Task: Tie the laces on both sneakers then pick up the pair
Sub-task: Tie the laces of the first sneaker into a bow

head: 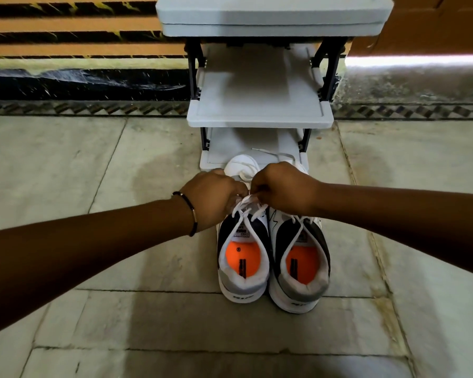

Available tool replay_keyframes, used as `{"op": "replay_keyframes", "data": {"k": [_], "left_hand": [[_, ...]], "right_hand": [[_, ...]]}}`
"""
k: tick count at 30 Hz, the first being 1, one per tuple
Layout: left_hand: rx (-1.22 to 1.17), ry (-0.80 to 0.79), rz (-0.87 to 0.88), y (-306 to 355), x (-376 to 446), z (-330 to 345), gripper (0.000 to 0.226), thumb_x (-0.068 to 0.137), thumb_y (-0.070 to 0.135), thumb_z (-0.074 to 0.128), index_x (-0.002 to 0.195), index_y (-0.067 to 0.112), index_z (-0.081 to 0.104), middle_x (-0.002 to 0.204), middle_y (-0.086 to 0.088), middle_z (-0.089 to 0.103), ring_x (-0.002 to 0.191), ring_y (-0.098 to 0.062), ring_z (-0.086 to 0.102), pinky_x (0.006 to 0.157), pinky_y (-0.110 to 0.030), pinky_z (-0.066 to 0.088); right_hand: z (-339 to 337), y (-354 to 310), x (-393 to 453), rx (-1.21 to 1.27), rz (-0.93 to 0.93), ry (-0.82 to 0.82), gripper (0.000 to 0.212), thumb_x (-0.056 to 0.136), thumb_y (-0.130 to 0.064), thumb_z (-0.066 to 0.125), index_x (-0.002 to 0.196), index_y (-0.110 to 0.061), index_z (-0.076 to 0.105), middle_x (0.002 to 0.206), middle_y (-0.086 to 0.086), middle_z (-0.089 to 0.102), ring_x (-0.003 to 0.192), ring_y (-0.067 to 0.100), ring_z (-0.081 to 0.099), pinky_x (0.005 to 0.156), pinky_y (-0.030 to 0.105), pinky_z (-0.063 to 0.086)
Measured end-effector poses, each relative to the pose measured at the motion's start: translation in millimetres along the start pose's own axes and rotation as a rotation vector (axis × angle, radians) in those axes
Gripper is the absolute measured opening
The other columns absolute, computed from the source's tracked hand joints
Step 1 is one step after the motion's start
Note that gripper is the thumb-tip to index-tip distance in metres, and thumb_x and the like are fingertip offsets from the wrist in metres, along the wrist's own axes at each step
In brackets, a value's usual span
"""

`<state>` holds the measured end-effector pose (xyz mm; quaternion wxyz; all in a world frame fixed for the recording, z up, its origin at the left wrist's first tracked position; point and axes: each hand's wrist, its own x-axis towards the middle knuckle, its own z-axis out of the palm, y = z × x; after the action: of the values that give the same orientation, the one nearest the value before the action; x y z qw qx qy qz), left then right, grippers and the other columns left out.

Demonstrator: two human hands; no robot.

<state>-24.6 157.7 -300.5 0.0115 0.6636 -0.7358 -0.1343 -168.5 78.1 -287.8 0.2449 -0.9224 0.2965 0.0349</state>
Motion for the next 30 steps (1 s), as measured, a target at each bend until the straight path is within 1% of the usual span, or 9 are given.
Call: {"op": "replay_keyframes", "data": {"k": [5, 8, 11, 13, 16, 21, 24, 26, 30], "left_hand": [[0.237, -0.019, 0.049, -3.6, -11.0, -9.5, 0.036, 0.09, 0.013, 0.045, 0.122, 0.027, 0.054, 0.116, -0.001, 0.063, 0.111, -0.026, 0.047, 0.084, -0.034, 0.038], [0.292, -0.055, 0.06, -10.6, -18.2, -16.7, 0.032, 0.089, 0.014, 0.046, 0.117, 0.028, 0.053, 0.115, 0.002, 0.061, 0.109, -0.023, 0.047, 0.081, -0.031, 0.035], [0.36, -0.107, 0.129, -12.3, -20.8, -22.5, 0.036, 0.088, 0.008, 0.042, 0.115, 0.03, 0.053, 0.115, 0.007, 0.059, 0.107, -0.02, 0.046, 0.077, -0.029, 0.028], [0.429, -0.125, 0.152, -13.2, -22.5, -25.7, 0.039, 0.087, 0.006, 0.038, 0.115, 0.03, 0.052, 0.116, 0.008, 0.058, 0.108, -0.02, 0.045, 0.081, -0.03, 0.031], [0.493, -0.192, 0.106, -20.2, -26.1, -26.4, 0.037, 0.087, 0.006, 0.035, 0.114, 0.026, 0.051, 0.118, 0.005, 0.057, 0.111, -0.02, 0.045, 0.086, -0.031, 0.035], [0.464, -0.233, 0.069, -22.9, -28.2, -25.8, 0.036, 0.086, 0.007, 0.037, 0.113, 0.025, 0.052, 0.118, 0.003, 0.058, 0.113, -0.019, 0.046, 0.089, -0.03, 0.036], [0.512, -0.259, 0.092, -28.1, -28.7, -23.4, 0.036, 0.087, 0.008, 0.037, 0.114, 0.025, 0.052, 0.118, 0.004, 0.057, 0.113, -0.02, 0.047, 0.091, -0.032, 0.035], [0.534, -0.294, 0.111, -33.0, -31.6, -19.2, 0.036, 0.087, 0.008, 0.038, 0.114, 0.027, 0.052, 0.118, 0.004, 0.057, 0.112, -0.019, 0.048, 0.092, -0.032, 0.035], [0.524, -0.322, 0.143, -40.0, -33.9, -11.4, 0.04, 0.085, 0.005, 0.037, 0.115, 0.027, 0.051, 0.119, 0.006, 0.056, 0.111, -0.018, 0.051, 0.091, -0.03, 0.036]], "right_hand": [[2.4, -0.5, -9.8, -0.008, -0.042, 0.087, 0.02, 0.085, -0.008, 0.056, 0.098, -0.006, 0.071, 0.1, 0.013, 0.072, 0.094, 0.027, 0.063, 0.075, 0.024, 0.044], [-2.9, 0.7, -17.2, 0.021, -0.064, 0.093, 0.015, 0.085, -0.008, 0.057, 0.091, -0.008, 0.071, 0.084, 0.006, 0.071, 0.076, 0.016, 0.058, 0.06, 0.015, 0.038], [-3.6, -1.4, -22.3, -0.022, -0.082, 0.066, 0.018, 0.085, -0.011, 0.056, 0.094, -0.013, 0.072, 0.064, -0.01, 0.055, 0.07, 0.012, 0.048, 0.055, 0.013, 0.032], [-1.9, -2.5, -24.7, -0.059, -0.089, 0.055, 0.021, 0.085, -0.014, 0.055, 0.098, -0.016, 0.072, 0.072, -0.003, 0.065, 0.072, 0.012, 0.049, 0.06, 0.021, 0.038], [-1.1, -1.1, -26.7, -0.054, -0.063, 0.041, 0.022, 0.085, -0.015, 0.055, 0.099, -0.015, 0.072, 0.091, 0.008, 0.072, 0.08, 0.017, 0.058, 0.069, 0.024, 0.042], [-4.8, -4.8, -23.8, -0.04, -0.037, -0.014, 0.022, 0.083, -0.008, 0.057, 0.098, -0.009, 0.072, 0.095, 0.01, 0.073, 0.077, 0.012, 0.056, 0.069, 0.021, 0.039], [-3.2, -2.2, -23.2, -0.096, -0.047, -0.073, 0.022, 0.082, -0.008, 0.055, 0.095, -0.006, 0.073, 0.094, 0.013, 0.073, 0.085, 0.022, 0.063, 0.077, 0.032, 0.051], [0.6, 0.8, -25.9, -0.146, -0.045, -0.129, 0.022, 0.083, -0.009, 0.054, 0.096, -0.005, 0.072, 0.096, 0.015, 0.072, 0.09, 0.026, 0.063, 0.083, 0.038, 0.05], [5.4, 1.0, -29.9, -0.159, -0.03, -0.189, 0.023, 0.087, -0.012, 0.054, 0.101, -0.006, 0.07, 0.105, 0.013, 0.069, 0.1, 0.027, 0.06, 0.086, 0.033, 0.046]]}}
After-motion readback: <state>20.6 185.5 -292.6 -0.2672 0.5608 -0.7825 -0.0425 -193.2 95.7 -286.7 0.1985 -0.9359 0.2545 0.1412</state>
